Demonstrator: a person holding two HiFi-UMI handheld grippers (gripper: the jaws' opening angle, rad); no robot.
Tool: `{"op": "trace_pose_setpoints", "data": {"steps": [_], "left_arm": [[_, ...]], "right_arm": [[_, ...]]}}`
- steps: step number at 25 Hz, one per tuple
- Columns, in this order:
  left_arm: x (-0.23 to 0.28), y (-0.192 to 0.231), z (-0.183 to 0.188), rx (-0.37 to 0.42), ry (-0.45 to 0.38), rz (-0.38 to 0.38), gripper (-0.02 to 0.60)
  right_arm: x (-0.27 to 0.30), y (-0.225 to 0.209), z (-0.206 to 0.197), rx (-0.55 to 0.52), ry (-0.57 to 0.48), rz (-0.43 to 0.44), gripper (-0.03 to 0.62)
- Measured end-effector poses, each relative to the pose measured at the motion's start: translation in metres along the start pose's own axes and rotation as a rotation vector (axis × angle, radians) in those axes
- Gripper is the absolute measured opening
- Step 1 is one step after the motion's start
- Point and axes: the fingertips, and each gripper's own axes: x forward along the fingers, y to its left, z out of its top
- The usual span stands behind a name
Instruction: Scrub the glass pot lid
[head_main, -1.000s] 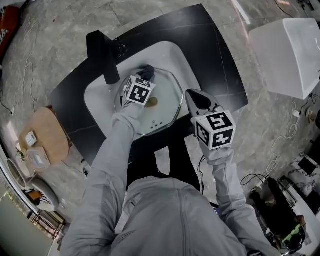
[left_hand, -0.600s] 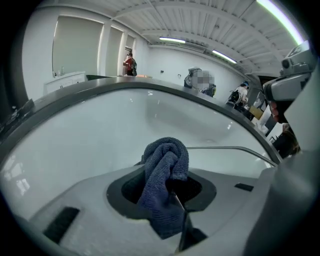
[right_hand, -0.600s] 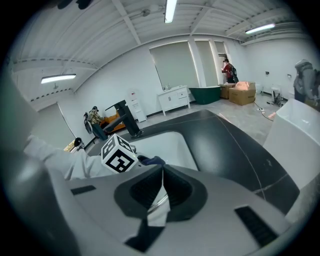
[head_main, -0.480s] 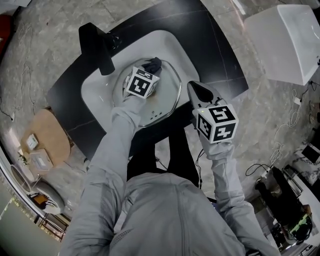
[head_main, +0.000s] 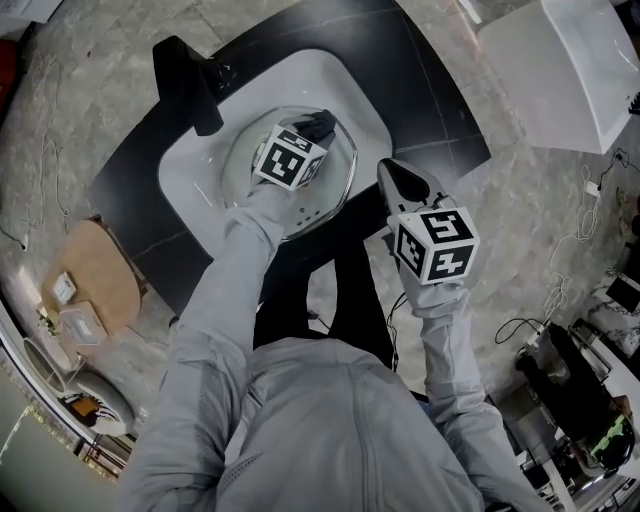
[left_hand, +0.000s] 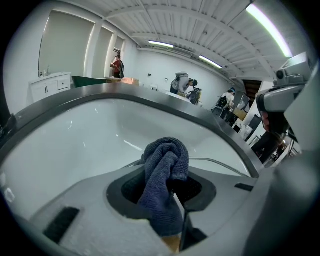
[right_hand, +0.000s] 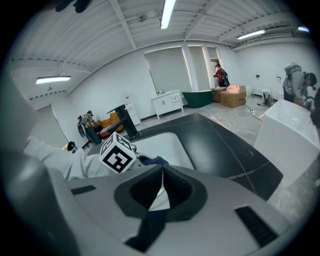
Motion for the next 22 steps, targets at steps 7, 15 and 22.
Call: {"op": "trace_pose_setpoints", "data": {"steps": [7, 15, 22], "left_arm": [[-0.007, -0.030, 0.001, 0.011, -0.007, -0.080, 0.130], [-0.024, -0.073, -0.004, 0.080, 0.001, -0.260, 0.130], [-0.039, -0.092, -0.011, 0.107, 0.006, -0.337, 0.130]], "right_arm": [[-0.012, 0.001, 0.001, 0.000, -0.025, -0.025, 0.031], [-0.024, 0.010, 0.001, -0.021, -0.043, -0.030, 0.031], [-0.032, 0.021, -0.001, -0.018, -0.055, -0.039, 0.031]]}}
